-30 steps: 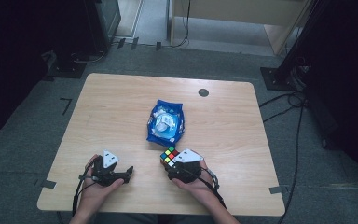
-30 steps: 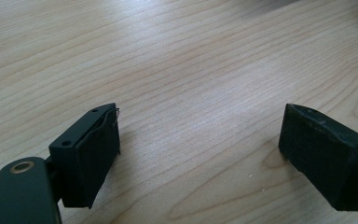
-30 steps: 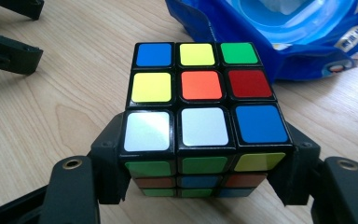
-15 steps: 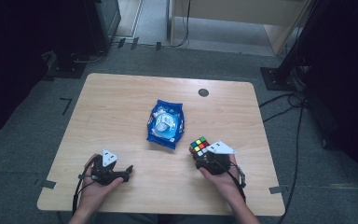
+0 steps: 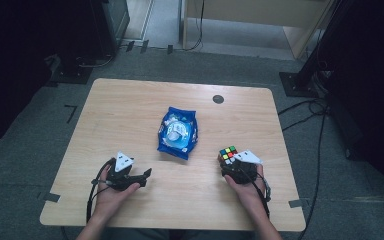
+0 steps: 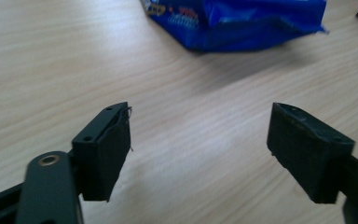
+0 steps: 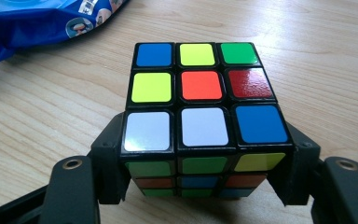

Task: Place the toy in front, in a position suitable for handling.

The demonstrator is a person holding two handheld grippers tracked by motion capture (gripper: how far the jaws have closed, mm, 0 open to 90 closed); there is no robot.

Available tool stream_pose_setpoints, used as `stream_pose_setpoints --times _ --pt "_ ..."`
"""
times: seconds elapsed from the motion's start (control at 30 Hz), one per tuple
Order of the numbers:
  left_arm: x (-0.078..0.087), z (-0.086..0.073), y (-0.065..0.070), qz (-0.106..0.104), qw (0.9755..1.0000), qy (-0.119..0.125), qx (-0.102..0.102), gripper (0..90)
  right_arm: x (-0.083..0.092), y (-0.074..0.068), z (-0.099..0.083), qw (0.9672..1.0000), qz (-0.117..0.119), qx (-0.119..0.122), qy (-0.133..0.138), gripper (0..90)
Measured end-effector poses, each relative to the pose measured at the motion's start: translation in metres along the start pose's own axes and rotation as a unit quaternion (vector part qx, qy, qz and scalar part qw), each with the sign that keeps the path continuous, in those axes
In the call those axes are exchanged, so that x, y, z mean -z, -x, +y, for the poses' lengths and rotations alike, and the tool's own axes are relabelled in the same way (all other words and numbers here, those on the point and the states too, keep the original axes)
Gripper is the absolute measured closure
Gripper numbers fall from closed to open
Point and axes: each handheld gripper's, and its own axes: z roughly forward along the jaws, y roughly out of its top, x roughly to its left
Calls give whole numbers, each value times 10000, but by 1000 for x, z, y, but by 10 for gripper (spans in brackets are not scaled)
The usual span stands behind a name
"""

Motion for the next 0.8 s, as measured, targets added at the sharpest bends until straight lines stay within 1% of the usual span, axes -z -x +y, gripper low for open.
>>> stream_pose_setpoints --times 0.03,0.07,0.13,0.17,0.23,0.27,0.3,0.33,0.37,0.4,0.43,0.47,0.5,0.53,0.57,0.6,0.7,0.73,0.77,0.8 --pt "0 0 0 0 10000 0 0 236 0 0 0 10000 0 0 0 342" --pt "-4 5 1 -35 10000 45 -13 247 0 0 -1 10000 9 13 10 342" --pt "-8 9 4 -77 9999 120 -34 266 0 -1 -2 10000 24 0 38 341" --pt "-11 11 5 -73 9998 161 -58 297 0 0 -3 10000 61 -18 67 341" --pt "-18 15 8 -86 9998 176 -90 326 -1 0 -5 9999 78 -55 123 331" --pt "-21 16 8 -96 9998 184 -78 342 -3 0 -7 9999 96 -46 93 260" --pt "-25 18 8 -120 9998 179 -50 352 -4 0 -8 9999 126 -35 92 227" --pt "-28 20 8 -143 9997 193 -5 361 -3 0 -9 9998 150 -8 103 198" --pt "-28 20 8 -143 9997 193 -5 371 -3 0 -9 9998 150 -8 103 198" --pt "-33 22 7 -214 9996 200 62 371 -3 -1 -9 9998 145 15 145 180" --pt "-37 23 7 -269 9994 206 109 379 -1 -1 -9 9997 151 19 198 179" --pt "-42 27 7 -341 9992 195 105 392 -2 -1 -10 9996 176 0 228 179" --pt "-42 27 7 -341 9992 195 105 392 -2 -1 -10 9995 180 -7 241 179" --pt "-48 31 8 -407 9988 237 111 391 -2 -1 -10 9995 188 -23 253 179" --pt "-48 31 8 -407 9988 237 111 391 -2 -1 -10 9995 196 -21 256 179" --pt "-53 35 8 -442 9986 266 150 391 -2 -1 -10 9995 206 -38 245 179" --pt "-59 39 9 -497 9984 239 115 404 -2 1 -10 9995 226 -87 215 179" --pt "-61 40 9 -542 9982 226 80 422 -2 1 -10 9994 228 -113 217 177" --pt "-61 40 9 -542 9982 226 80 452 -2 1 -10 9994 228 -113 217 177" --pt "-61 40 9 -578 9980 253 48 506 -3 1 -10 9994 228 -123 216 174"
